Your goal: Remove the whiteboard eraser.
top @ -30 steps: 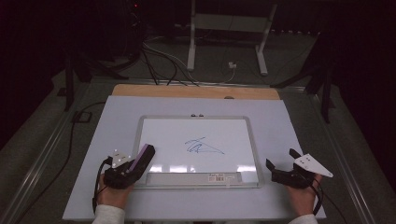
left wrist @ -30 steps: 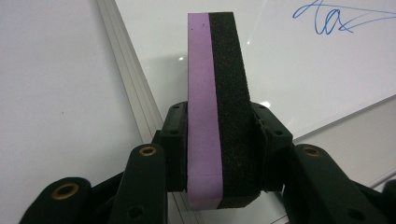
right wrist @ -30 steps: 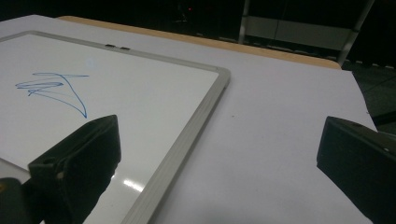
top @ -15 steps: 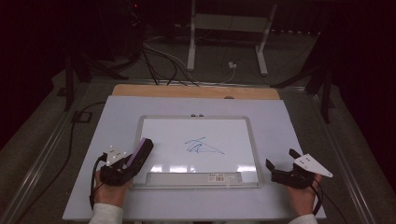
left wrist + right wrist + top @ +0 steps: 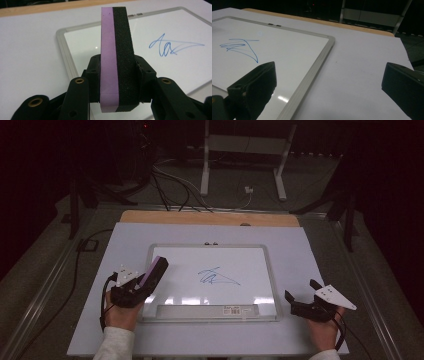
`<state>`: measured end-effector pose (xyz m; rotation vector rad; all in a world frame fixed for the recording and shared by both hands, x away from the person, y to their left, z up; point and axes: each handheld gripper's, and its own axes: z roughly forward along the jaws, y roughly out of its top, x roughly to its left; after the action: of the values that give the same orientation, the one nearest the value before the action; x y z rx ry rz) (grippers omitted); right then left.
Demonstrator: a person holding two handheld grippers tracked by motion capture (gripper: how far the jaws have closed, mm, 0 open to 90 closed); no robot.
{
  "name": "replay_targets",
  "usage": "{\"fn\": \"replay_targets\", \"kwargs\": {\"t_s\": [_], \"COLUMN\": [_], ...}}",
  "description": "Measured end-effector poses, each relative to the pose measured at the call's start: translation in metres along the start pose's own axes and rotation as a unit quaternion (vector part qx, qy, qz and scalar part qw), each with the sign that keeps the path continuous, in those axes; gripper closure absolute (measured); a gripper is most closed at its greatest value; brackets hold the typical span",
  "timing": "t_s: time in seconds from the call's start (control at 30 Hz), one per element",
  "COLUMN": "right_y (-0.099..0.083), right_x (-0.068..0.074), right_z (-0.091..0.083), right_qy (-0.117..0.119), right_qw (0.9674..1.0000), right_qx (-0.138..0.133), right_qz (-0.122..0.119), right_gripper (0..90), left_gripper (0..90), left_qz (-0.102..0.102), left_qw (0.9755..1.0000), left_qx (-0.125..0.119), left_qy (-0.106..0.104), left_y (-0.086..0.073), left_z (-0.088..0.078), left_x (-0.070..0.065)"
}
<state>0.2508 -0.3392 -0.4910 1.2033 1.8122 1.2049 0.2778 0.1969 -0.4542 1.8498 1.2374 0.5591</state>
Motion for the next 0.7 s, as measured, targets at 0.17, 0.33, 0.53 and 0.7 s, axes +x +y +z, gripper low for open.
{"fn": "replay_targets", "kwargs": {"t_s": [0.17, 0.33, 0.53, 0.7], "right_y": [0.000, 0.000, 0.000, 0.000], "right_x": [0.000, 0.000, 0.000, 0.000], "right_z": [0.000, 0.000, 0.001, 0.001], "right_qy": [0.000, 0.000, 0.001, 0.001], "right_qw": [1.0000, 1.0000, 1.0000, 1.0000], "right_qx": [0.000, 0.001, 0.003, 0.003], "right_qz": [-0.001, 0.001, -0.002, -0.003], "right_gripper": [0.1, 0.1, 0.1, 0.1], "left_gripper": [64.3, 64.3, 64.2, 64.2], "left_qz": [0.003, 0.008, 0.004, 0.011], "left_qw": [1.0000, 0.9999, 0.9999, 0.9999], "left_qx": [-0.002, -0.005, -0.012, -0.007], "left_qy": [-0.003, -0.007, -0.008, -0.011], "left_y": [0.010, 0.017, 0.025, 0.029], "left_z": [0.008, 0.017, 0.027, 0.043], "left_x": [0.001, 0.003, 0.005, 0.004]}}
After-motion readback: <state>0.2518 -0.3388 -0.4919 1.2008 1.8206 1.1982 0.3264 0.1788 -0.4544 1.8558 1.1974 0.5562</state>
